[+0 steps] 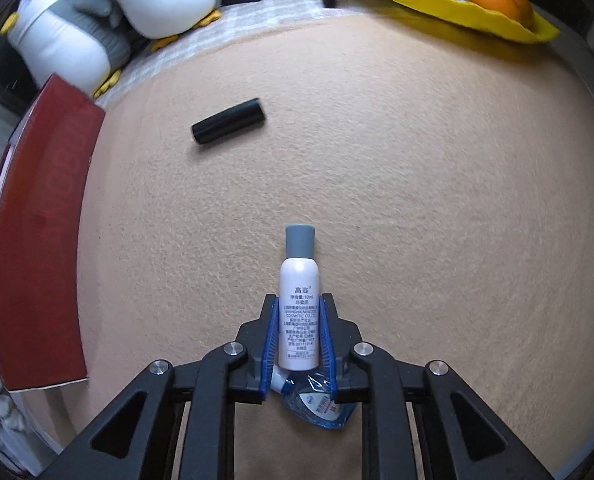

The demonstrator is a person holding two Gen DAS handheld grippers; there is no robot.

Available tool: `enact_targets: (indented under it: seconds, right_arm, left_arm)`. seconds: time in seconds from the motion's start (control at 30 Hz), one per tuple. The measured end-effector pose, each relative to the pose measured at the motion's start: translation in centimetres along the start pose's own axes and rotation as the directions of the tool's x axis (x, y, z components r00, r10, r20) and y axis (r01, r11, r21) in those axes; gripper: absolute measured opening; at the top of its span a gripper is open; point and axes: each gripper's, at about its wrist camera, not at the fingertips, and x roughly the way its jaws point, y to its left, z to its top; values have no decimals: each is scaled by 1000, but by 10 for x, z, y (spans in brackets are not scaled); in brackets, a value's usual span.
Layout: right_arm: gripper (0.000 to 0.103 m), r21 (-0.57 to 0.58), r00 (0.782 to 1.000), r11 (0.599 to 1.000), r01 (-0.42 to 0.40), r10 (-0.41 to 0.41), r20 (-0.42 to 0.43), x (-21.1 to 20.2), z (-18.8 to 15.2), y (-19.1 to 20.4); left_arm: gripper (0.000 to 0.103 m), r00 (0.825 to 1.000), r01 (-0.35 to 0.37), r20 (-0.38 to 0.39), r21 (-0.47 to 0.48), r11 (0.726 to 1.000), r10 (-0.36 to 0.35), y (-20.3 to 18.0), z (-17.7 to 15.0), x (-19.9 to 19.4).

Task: Organize rigid objects
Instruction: 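Lift the pink-white bottle and carry it over the box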

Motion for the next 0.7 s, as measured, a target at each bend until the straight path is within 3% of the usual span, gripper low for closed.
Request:
enact_targets:
  seconds: [0.33, 0.7]
  right_arm:
    - [18, -55, 997, 996, -69, 71, 35, 1, 14, 23]
    - [18, -170, 980, 975, -145, 166, 114, -39, 22, 69]
  left_arm:
    - [17, 1000, -29, -4, -11, 1000, 29, 0, 2, 3]
    - [17, 999, -50, -13, -12, 999, 49, -4, 5, 7]
